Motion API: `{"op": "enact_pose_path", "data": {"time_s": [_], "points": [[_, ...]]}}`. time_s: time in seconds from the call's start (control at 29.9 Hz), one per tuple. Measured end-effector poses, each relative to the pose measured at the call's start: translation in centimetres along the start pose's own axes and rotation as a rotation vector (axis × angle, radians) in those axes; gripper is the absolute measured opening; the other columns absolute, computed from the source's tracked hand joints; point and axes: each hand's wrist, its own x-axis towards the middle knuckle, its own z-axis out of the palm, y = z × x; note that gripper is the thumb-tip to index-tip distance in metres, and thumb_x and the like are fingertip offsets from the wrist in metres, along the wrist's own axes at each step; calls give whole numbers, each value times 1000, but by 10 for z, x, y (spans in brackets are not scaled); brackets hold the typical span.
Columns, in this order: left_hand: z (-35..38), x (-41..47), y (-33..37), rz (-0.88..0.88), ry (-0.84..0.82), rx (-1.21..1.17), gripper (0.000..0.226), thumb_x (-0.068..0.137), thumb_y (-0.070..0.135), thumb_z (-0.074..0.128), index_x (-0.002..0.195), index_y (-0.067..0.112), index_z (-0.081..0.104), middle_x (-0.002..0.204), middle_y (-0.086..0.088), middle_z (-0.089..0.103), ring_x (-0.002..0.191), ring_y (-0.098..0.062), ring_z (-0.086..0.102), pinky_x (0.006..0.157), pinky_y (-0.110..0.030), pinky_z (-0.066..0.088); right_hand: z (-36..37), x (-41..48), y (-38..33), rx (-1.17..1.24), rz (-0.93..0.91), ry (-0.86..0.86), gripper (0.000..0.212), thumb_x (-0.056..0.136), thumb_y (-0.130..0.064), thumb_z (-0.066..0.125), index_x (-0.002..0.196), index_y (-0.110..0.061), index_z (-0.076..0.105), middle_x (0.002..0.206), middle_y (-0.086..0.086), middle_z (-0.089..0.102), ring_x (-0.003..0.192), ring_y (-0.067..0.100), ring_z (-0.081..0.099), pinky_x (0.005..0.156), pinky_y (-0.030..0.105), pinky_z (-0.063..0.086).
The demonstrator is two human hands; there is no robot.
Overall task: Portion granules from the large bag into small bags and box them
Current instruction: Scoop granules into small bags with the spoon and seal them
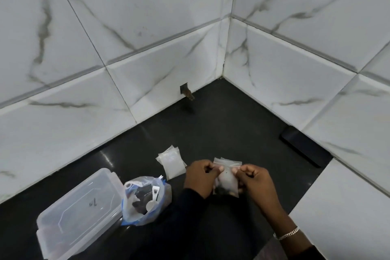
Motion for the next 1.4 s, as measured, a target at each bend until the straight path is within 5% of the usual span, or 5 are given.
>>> {"op": "enact_pose_path", "data": {"time_s": [0.3, 0.47, 0.57, 0.74, 1.4], "points": [[51, 50, -25, -253, -45, -6, 34, 81, 34, 75, 67, 15, 50, 62, -4, 62, 38, -5, 58, 40, -20, 48, -2, 40, 51, -288, 180, 113, 25, 88, -29, 74, 72, -13, 64, 57, 6, 68, 52, 13, 65, 51, 30, 53], [32, 43, -36, -262, 37, -57, 35, 73, 52, 74, 83, 26, 53, 76, -2, 67, 65, -16, 68, 60, -30, 57, 13, 40, 9, -366, -137, 282, 21, 85, -31, 76, 92, -26, 57, 79, -5, 57, 72, 8, 58, 60, 20, 42], [5, 30, -44, -210, 248, -102, 25, 81, 43, 70, 81, 28, 50, 71, -1, 65, 60, -18, 66, 62, -34, 57, 56, 58, -19, -398, -323, 142, 17, 87, -34, 73, 91, -24, 61, 84, -10, 58, 75, 2, 58, 65, 15, 46], [-28, 1, -43, -234, 357, -246, 15, 87, 24, 67, 79, 18, 55, 65, -2, 66, 49, -15, 63, 50, -21, 48, 143, 99, -19, -471, -153, -202, 27, 81, -46, 75, 89, -22, 65, 84, -8, 64, 78, 7, 63, 74, 29, 56], [-95, -46, -23, -240, 575, -583, 27, 81, 25, 76, 98, 12, 59, 82, -10, 70, 62, -25, 70, 61, -37, 59, 127, 27, -67, -325, -230, -348, 10, 84, -27, 77, 82, -27, 67, 83, -8, 68, 80, 3, 65, 69, 16, 53]]}}
